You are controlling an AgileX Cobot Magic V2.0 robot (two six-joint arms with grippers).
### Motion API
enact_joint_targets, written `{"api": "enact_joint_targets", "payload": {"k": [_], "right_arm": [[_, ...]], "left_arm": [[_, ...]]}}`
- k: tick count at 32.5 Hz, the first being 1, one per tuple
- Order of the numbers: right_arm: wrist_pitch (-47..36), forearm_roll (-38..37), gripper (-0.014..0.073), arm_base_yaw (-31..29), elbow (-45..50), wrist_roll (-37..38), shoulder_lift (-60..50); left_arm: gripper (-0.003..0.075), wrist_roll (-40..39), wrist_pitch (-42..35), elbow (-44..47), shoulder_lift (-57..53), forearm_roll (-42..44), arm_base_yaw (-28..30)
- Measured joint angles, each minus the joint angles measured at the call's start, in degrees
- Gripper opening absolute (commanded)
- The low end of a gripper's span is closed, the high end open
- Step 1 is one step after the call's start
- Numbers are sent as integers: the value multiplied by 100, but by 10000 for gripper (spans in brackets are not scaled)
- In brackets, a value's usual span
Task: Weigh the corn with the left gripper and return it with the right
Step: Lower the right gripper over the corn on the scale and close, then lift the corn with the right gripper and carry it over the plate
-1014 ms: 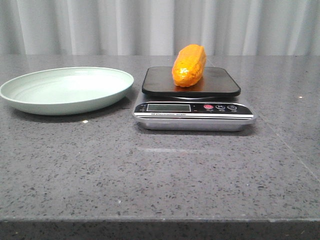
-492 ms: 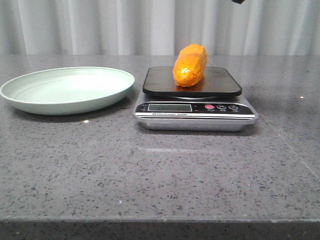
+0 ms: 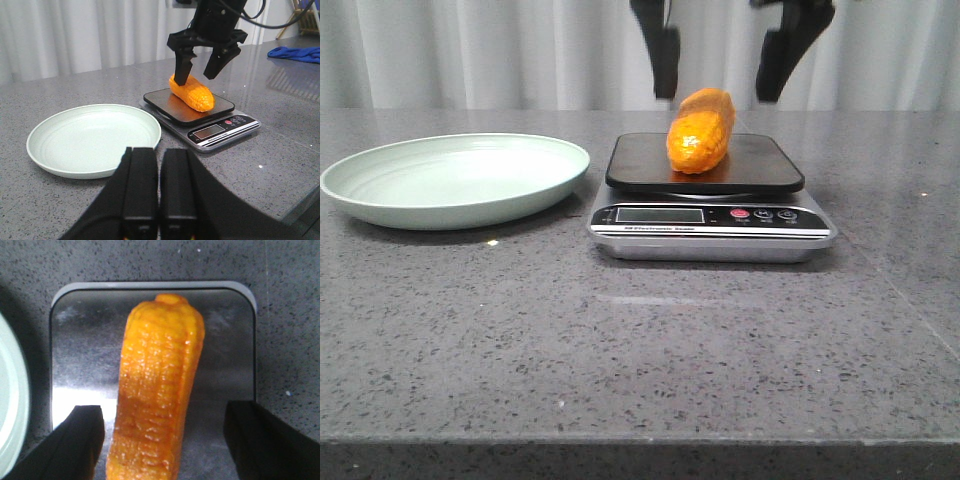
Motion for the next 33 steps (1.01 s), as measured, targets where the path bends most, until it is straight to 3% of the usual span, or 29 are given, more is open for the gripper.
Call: {"api": "enact_joint_targets", "payload": {"k": [4, 7, 15, 22, 33], "right_arm": [[0, 151, 582, 0, 0, 0, 199], [0, 206, 520, 0, -14, 0, 299], [0, 340, 150, 2, -54, -22, 407], [-238, 639, 143, 337, -412, -83, 407], [-1977, 1417, 143, 1099, -629, -623, 726]], "left_arm": [[127, 0, 0, 0, 0, 0, 0], [127, 0, 0, 0, 0, 0, 0], [127, 0, 0, 0, 0, 0, 0], [127, 0, 0, 0, 0, 0, 0], [127, 0, 0, 0, 0, 0, 0]]}}
